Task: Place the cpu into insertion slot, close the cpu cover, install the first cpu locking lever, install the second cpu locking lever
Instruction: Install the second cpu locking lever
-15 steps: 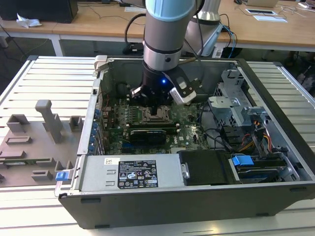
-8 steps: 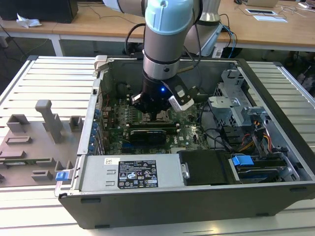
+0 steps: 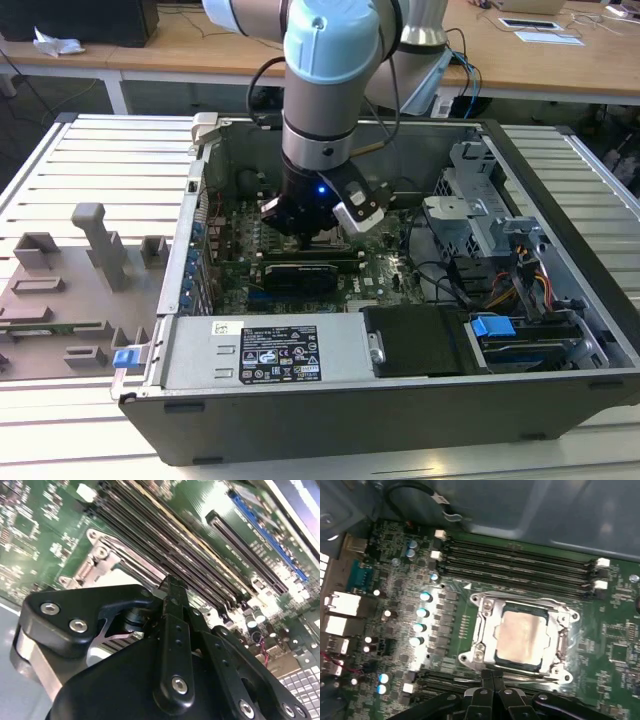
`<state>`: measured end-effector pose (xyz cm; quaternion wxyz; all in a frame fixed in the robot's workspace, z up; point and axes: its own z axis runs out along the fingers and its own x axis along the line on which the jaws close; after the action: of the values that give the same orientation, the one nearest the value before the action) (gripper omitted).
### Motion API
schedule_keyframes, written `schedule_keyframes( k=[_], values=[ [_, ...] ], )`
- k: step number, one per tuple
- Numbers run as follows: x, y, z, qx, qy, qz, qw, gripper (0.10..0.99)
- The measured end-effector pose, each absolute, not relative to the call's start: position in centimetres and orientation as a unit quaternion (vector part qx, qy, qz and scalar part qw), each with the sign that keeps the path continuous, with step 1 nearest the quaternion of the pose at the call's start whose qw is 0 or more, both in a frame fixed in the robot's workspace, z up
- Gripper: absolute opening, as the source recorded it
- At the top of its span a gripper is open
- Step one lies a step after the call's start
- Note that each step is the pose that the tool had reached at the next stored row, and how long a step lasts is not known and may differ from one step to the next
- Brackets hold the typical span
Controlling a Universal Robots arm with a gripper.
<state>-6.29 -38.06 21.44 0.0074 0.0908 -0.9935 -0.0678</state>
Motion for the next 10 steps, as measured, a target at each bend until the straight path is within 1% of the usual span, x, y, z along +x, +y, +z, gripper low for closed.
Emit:
schedule_keyframes(
  k=[7,10],
  values=[
    [-7.4,-38.7,20.9,0.092,-0.993,-0.074,0.007,0.106],
    [-8.2,-38.7,20.7,0.094,-0.992,-0.084,0.006,0.106]
  ],
)
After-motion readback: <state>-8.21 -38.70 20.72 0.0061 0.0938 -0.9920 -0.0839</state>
